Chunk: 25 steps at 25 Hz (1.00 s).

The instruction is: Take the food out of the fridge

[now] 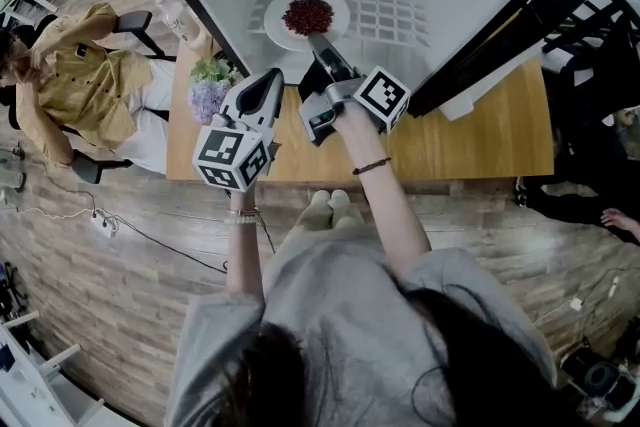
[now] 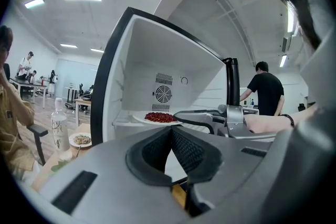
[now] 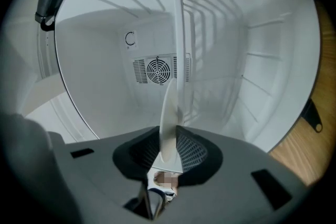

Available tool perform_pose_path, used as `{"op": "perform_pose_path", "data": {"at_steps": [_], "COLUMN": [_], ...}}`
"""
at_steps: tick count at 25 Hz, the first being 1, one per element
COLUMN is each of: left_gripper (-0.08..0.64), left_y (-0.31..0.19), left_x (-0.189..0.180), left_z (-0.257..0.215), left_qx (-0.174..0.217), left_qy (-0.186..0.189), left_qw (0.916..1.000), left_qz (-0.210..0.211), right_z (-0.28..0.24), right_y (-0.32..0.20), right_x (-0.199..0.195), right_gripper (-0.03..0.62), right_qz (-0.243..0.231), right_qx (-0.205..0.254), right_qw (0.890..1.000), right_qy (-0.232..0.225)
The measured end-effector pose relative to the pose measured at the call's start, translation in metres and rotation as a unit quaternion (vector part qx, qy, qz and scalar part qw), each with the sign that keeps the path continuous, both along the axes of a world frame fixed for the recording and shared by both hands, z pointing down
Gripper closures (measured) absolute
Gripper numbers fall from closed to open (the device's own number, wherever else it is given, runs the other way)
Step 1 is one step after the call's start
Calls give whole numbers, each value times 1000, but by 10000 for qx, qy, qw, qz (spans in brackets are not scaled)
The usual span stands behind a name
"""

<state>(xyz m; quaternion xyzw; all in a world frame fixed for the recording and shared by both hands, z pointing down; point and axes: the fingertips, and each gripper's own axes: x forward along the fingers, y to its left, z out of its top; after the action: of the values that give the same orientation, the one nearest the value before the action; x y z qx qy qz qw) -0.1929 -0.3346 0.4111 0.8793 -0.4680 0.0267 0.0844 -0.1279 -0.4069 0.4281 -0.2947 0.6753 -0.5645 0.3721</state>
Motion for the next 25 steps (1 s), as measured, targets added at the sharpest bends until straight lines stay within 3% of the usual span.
{"op": "perform_pose_path", "data": {"at_steps": [9, 25], "left_gripper": [552, 552], "left_y": [-2, 7], "left_x": [1, 18], "left_z": [-3, -19], "left_qx": [48, 281], "left_qy": [38, -8], "left_qw": [10000, 9991], "left_qz": [22, 331], "right_z": [0, -23], "right_y": [1, 19], "right_x": [3, 16], "right_gripper": [511, 511], "right_qz": [-49, -365], "right_qx": [-108, 257], "right_qw": [9995, 9981], "right_qy": [-302, -430]}}
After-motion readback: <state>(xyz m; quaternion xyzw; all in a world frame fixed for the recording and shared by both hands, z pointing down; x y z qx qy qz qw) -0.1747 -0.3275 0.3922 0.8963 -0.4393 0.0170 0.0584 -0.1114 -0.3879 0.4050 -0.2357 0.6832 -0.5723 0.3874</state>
